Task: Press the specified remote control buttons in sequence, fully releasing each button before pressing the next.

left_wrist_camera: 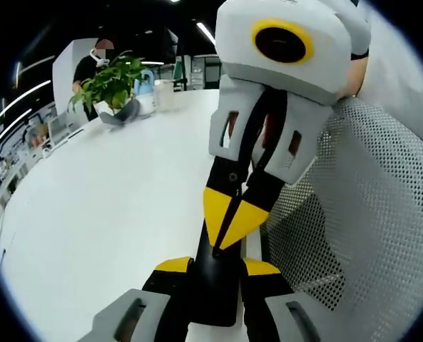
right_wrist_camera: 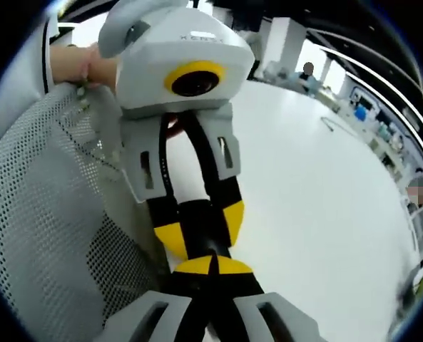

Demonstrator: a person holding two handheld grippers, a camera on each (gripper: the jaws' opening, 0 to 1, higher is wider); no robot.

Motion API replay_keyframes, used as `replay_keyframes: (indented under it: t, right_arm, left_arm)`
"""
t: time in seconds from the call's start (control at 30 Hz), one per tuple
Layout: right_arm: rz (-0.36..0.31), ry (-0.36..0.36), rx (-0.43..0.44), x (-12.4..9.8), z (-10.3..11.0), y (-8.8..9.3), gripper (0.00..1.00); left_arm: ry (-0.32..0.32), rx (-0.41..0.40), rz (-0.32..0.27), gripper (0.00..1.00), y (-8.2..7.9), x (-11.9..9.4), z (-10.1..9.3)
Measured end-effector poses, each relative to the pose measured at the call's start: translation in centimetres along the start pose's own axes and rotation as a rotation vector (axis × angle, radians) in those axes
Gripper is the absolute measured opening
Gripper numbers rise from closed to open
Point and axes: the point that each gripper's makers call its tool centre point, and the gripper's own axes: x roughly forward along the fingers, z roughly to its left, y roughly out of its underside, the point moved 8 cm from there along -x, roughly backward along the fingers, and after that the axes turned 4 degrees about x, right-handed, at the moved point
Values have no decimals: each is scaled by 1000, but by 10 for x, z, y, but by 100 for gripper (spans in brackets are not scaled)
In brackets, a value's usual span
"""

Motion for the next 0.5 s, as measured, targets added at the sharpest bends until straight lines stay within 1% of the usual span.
replay_keyframes:
  t: [0.1, 0.13, 0.17, 0.4, 0.5]
  right_arm:
    - [3, -10, 4, 0, 0, -1, 0]
    - [3, -14, -2, 0, 0, -1, 0]
    - [0, -20, -26, -1, 0, 0, 0]
    - [-12, -52, -63, -2, 2, 1, 0]
    - [-19, -63, -67, -2, 4, 1, 2]
  left_arm:
    - [1, 1, 1, 26, 0, 0, 0]
    - [2, 2, 2, 26, 0, 0, 0]
    - [2, 3, 3, 26, 0, 0, 0]
    - [2, 8, 2, 26, -1, -1, -1]
    - [3, 10, 1, 26, 0, -2, -2]
